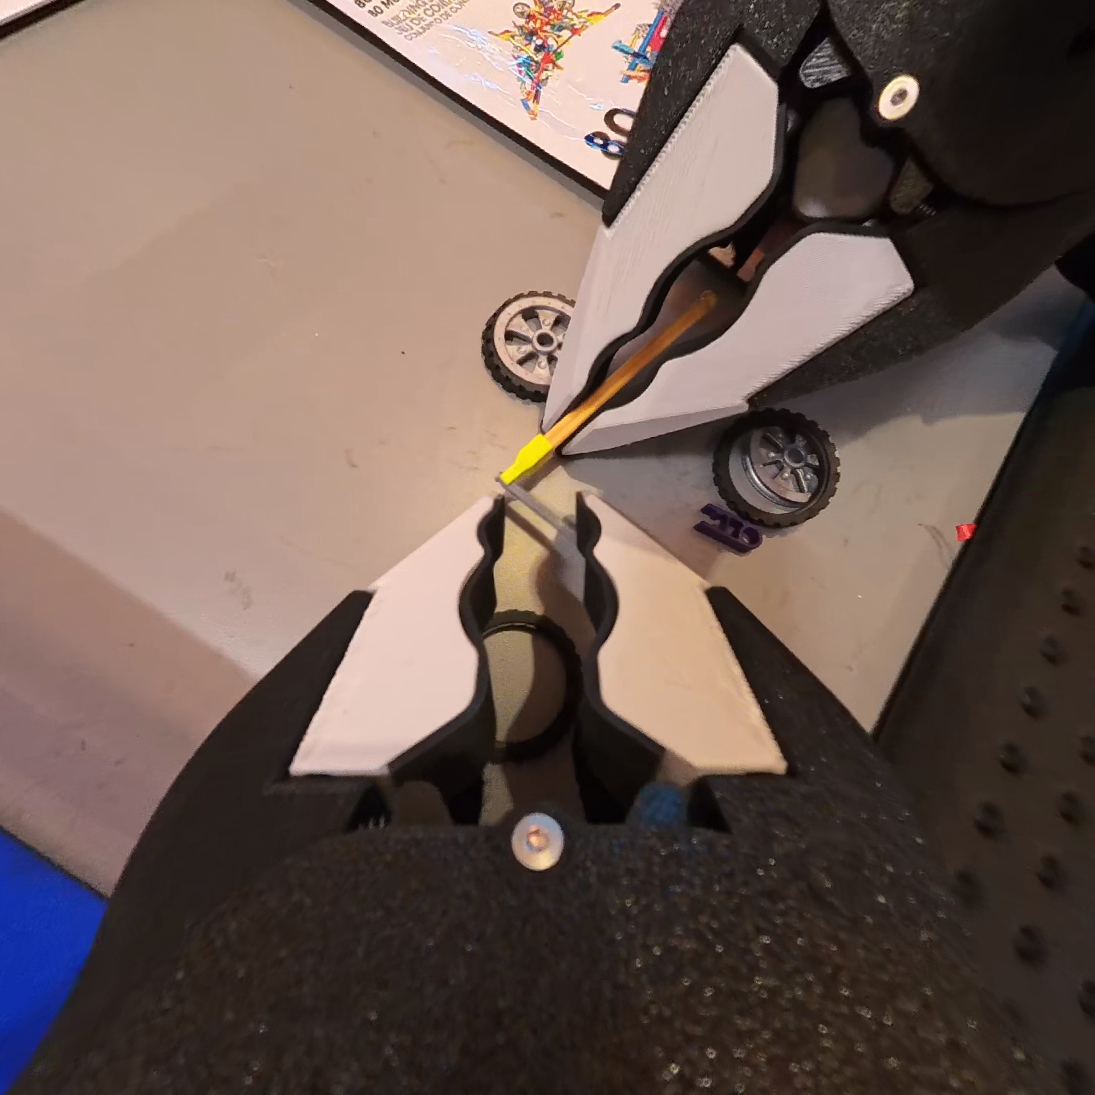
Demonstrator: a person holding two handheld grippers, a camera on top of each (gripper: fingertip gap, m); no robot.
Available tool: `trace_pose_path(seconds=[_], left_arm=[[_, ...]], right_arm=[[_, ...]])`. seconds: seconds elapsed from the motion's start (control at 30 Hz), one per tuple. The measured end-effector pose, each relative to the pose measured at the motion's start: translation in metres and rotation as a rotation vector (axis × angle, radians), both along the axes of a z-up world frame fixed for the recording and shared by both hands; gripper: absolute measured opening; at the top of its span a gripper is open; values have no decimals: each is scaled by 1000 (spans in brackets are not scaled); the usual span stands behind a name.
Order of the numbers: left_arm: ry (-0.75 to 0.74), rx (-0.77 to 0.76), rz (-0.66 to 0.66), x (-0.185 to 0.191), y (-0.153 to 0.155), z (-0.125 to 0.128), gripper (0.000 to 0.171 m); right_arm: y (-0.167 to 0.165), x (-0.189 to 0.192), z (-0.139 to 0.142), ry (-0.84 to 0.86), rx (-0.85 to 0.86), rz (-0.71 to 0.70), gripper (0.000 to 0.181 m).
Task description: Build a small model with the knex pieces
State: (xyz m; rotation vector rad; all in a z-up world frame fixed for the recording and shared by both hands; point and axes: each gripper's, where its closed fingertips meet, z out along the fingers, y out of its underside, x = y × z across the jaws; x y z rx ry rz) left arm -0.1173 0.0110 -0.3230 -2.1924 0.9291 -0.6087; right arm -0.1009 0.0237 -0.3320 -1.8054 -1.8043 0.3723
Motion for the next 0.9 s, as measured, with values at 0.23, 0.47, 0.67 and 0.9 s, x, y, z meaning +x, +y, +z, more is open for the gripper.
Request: trace_pose_path(seconds=[0.23,0.47,0.67,0.9], left_arm=[[42,-2,15,-2,2,-5,18],[93,30,44,-7,7,-7,4],[147,91,31,-8,10,-7,2],[149,109,10,-8,11,-7,0]], right_arm=[[-1,-3,1,15,0,-4,2],[0,-6,4,30,12,-33,2],[2,-9,3,30,44,-49,2],[2,-9,2,15,71,-33,1]])
